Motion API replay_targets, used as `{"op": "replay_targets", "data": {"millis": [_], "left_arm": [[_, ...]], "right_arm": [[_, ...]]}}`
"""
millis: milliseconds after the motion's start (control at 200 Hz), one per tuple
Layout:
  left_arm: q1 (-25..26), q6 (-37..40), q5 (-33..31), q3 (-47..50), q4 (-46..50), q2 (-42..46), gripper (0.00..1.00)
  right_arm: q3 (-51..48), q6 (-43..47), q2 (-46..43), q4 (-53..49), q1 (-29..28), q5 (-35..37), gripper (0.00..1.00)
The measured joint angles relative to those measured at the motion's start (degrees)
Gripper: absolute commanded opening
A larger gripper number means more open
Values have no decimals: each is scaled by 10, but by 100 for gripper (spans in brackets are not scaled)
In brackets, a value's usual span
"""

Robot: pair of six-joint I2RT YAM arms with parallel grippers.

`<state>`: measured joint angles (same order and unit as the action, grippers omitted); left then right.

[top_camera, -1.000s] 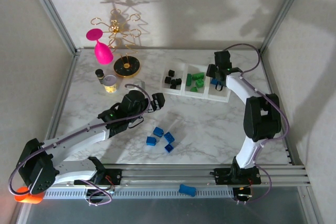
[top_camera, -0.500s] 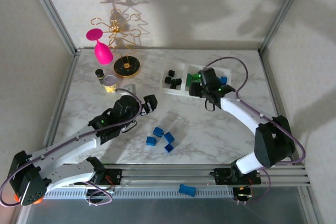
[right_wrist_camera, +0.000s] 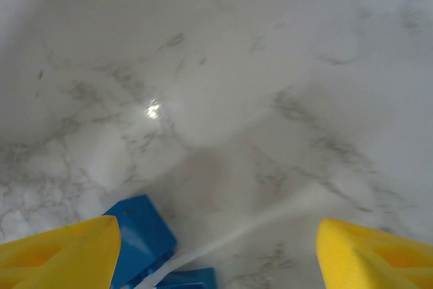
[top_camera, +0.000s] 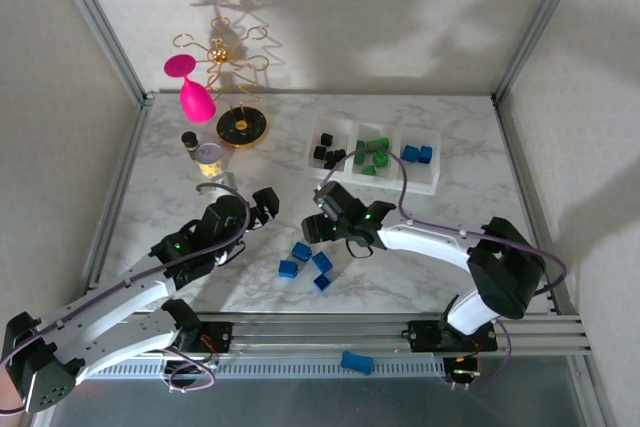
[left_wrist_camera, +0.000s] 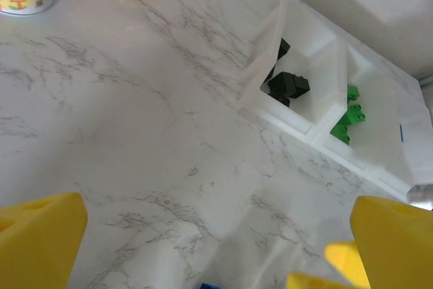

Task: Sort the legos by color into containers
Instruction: Pick up the lego from the bottom-center of the table.

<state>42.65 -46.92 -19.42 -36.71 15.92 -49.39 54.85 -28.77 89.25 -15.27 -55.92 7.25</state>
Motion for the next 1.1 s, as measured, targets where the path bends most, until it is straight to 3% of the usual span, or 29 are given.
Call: {"op": "replay_targets", "data": {"millis": [275, 876, 1101], "left_arm": [[0, -16, -15, 24, 25, 38, 100], [0, -18, -17, 32, 35, 47, 100], [-1, -18, -17, 32, 35, 47, 100]], "right_arm": [[6, 16, 46, 18, -55, -9, 79], [47, 69, 117, 22, -58, -24, 78], [49, 70, 129, 19, -58, -24, 72]]}}
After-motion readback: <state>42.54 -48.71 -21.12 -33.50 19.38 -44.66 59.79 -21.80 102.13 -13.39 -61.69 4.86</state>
